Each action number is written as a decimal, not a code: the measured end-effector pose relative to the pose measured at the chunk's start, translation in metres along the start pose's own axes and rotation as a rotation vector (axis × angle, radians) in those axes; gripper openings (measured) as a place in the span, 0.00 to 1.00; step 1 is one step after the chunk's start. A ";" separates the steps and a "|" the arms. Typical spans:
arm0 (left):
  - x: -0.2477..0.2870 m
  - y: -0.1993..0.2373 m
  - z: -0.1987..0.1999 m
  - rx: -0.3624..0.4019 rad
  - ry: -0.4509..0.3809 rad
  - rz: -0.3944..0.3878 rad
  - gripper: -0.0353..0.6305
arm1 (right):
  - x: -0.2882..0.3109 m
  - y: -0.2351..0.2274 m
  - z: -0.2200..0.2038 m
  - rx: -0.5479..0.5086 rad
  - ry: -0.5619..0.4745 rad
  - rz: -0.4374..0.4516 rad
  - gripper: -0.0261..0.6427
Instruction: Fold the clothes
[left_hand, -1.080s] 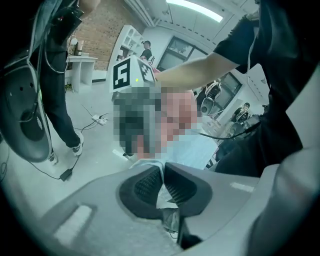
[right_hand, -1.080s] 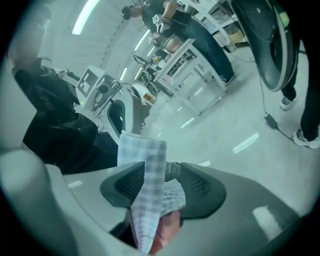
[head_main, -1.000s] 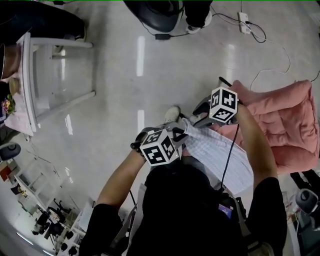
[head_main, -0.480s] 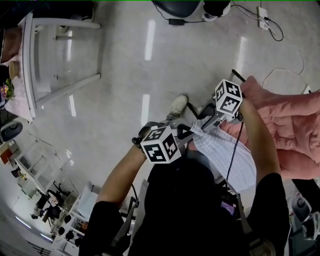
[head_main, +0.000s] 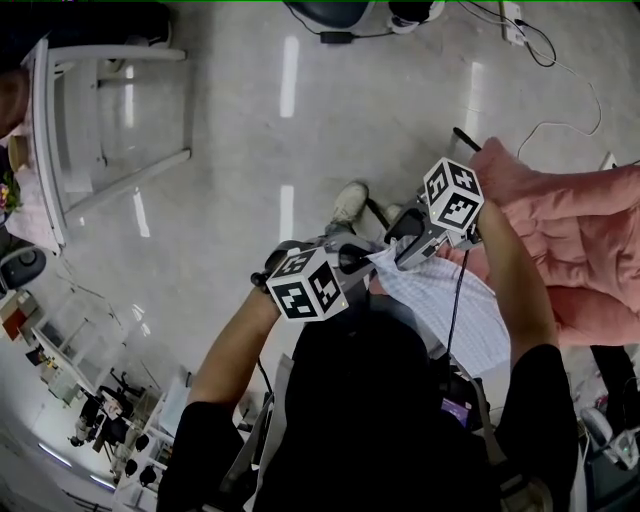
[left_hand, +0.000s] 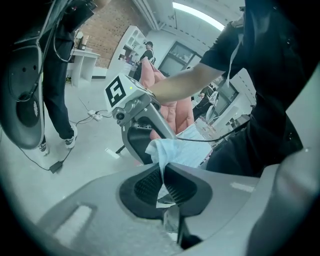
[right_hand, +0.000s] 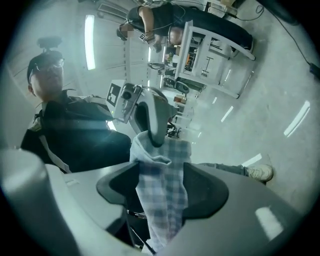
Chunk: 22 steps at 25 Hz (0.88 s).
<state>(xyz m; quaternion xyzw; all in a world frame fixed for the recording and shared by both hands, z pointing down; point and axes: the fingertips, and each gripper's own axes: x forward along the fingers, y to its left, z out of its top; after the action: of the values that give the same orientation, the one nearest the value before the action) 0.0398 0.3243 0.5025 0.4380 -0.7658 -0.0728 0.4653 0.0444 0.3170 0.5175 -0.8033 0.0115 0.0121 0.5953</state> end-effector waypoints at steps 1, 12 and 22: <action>0.001 0.001 0.000 -0.005 0.002 0.000 0.08 | -0.002 0.003 -0.001 -0.009 -0.003 -0.005 0.45; 0.007 0.025 0.008 -0.056 -0.027 0.013 0.08 | -0.063 0.032 0.023 -0.125 -0.178 -0.221 0.07; 0.023 0.094 0.033 -0.123 -0.054 0.082 0.09 | -0.148 -0.021 0.042 -0.291 -0.080 -0.891 0.07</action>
<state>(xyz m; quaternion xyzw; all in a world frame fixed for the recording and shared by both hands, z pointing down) -0.0469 0.3545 0.5477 0.3746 -0.7893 -0.1124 0.4733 -0.1033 0.3635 0.5305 -0.8040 -0.3592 -0.2121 0.4238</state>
